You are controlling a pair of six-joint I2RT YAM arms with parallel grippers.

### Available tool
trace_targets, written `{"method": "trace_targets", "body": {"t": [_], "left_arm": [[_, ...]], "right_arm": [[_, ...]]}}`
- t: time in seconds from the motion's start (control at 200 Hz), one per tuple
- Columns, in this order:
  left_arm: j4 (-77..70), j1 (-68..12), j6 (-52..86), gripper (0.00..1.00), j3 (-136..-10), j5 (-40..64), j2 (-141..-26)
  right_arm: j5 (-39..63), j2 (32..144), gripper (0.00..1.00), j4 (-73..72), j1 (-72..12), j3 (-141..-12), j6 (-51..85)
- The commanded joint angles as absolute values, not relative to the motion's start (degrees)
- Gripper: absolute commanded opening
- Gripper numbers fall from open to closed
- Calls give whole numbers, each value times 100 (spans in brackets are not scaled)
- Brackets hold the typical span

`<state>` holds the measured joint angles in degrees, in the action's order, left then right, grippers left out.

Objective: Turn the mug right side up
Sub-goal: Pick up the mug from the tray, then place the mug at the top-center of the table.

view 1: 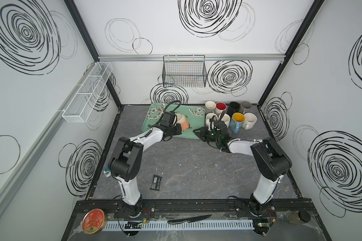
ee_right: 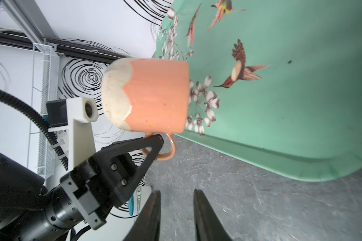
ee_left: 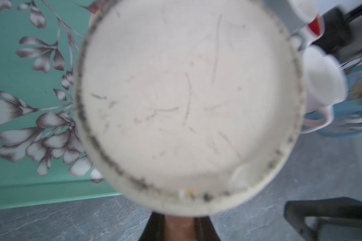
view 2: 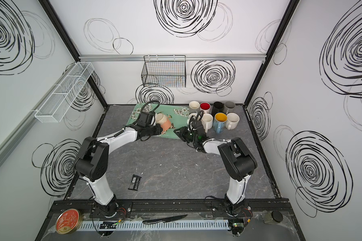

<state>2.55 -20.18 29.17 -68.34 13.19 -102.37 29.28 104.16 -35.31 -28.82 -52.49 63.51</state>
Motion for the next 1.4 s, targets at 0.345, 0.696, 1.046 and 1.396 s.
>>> {"method": "trace_targets", "body": {"t": [0.345, 0.696, 1.046, 1.396], "left_arm": [[-4828, -1843, 6274, 0, -6163, 3566, -9727], [-6029, -1983, 7232, 0, -6007, 3718, -9765], [-6030, -2012, 7262, 0, -5985, 3692, -9802], [-5880, -2046, 7201, 0, -5951, 3676, -9817]], "right_arm": [[4154, 10661, 33, -4529, -2850, -6353, 7357], [4168, 10740, 28, -4876, -2647, -6473, 7736], [4252, 10835, 28, -4997, -2610, -6753, 7940], [4307, 10801, 32, -5025, -2495, -6735, 7977]]}}
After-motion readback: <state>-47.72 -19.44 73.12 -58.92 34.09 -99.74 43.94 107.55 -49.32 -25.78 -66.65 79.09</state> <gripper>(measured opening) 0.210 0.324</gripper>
